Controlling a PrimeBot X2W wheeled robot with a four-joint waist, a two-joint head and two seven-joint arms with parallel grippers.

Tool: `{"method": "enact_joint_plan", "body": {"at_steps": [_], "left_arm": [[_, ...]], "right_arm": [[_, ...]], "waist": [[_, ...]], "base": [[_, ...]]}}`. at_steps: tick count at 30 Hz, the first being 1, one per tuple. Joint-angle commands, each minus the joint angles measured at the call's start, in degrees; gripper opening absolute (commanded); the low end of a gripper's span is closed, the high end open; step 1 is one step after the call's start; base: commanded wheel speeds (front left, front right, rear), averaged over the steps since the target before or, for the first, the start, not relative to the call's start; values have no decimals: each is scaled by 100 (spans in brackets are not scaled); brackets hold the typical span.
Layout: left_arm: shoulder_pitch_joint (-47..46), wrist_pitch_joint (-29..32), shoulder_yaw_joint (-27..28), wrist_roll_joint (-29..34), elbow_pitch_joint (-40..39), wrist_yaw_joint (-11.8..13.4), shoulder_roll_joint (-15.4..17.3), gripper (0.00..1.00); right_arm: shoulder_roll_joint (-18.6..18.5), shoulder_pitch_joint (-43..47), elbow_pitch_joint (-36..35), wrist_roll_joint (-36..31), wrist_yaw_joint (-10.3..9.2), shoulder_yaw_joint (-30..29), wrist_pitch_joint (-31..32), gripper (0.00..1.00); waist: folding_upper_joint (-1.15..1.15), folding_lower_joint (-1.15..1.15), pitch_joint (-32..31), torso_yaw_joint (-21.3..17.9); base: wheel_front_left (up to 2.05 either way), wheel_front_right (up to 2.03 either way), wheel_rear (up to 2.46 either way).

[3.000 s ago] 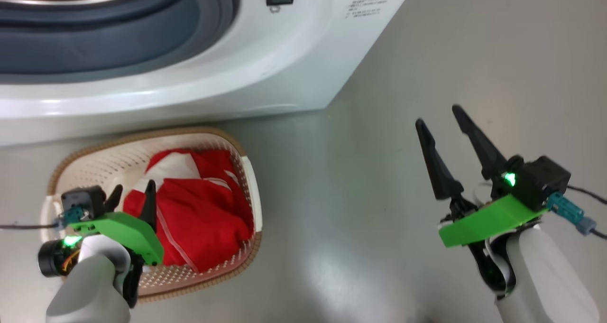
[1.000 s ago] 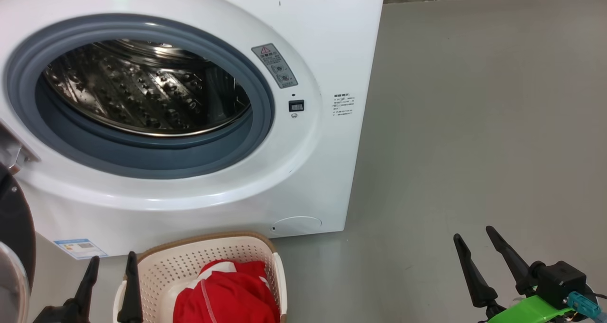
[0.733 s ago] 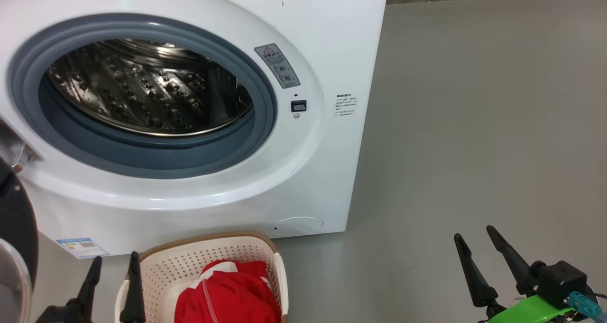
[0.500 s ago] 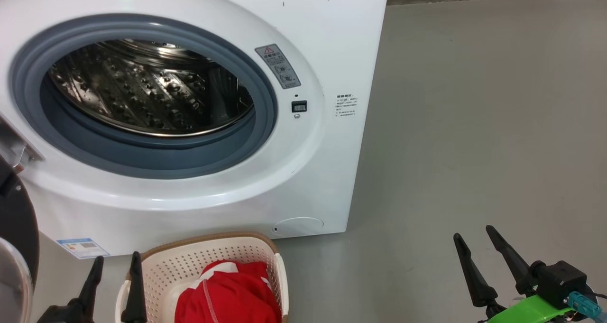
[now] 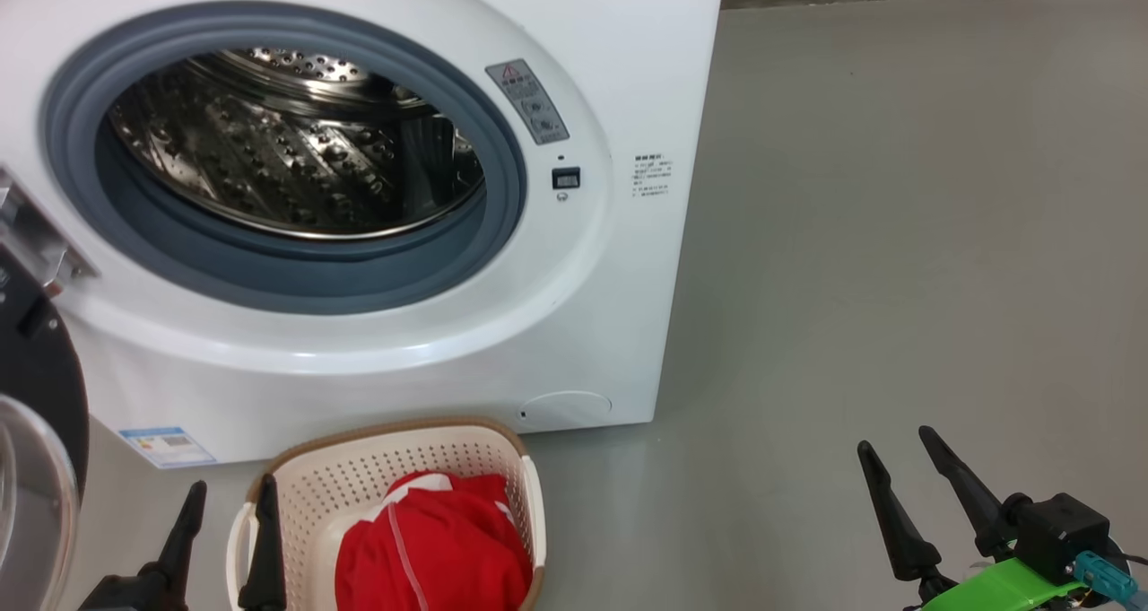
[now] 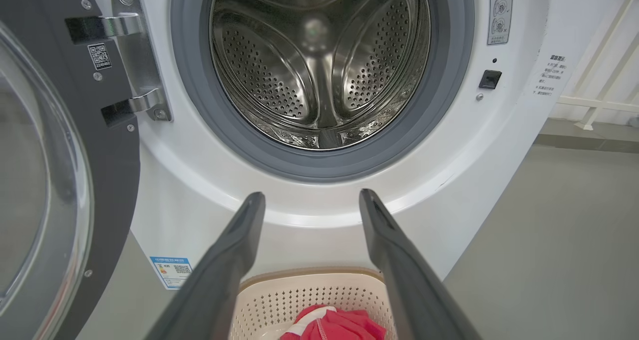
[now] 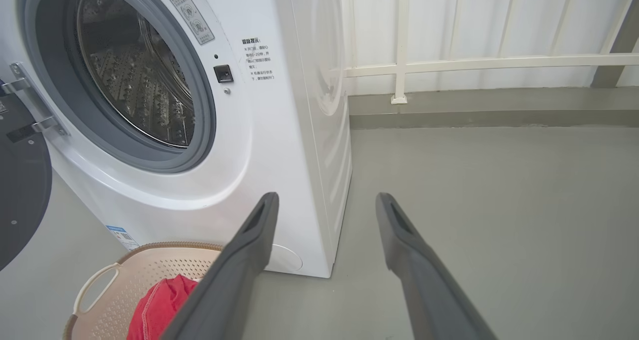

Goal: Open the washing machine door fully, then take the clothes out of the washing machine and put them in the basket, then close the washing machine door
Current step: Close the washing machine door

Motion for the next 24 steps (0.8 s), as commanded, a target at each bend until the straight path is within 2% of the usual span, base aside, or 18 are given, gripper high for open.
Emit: {"method": "enact_joint_plan", "body": {"at_steps": [1, 18, 24], "left_arm": [[-46, -55, 168, -20, -167, -17, 101, 100], [-17, -55, 160, -60, -233, -17, 95, 100], [-44, -55, 127, -56, -232, -17, 117, 100]], "right_arm": [[-83, 44, -142, 40, 9, 127, -27, 100], [-82, 26, -178, 34, 9, 137, -27, 100], [-78, -1, -177, 38, 9, 144, -27, 100]], "waist": [[0, 0, 0, 3], [0, 0, 48, 70], [0, 0, 75, 87]], "base": [[-112, 112, 0], [-113, 113, 0], [-54, 54, 0]]}}
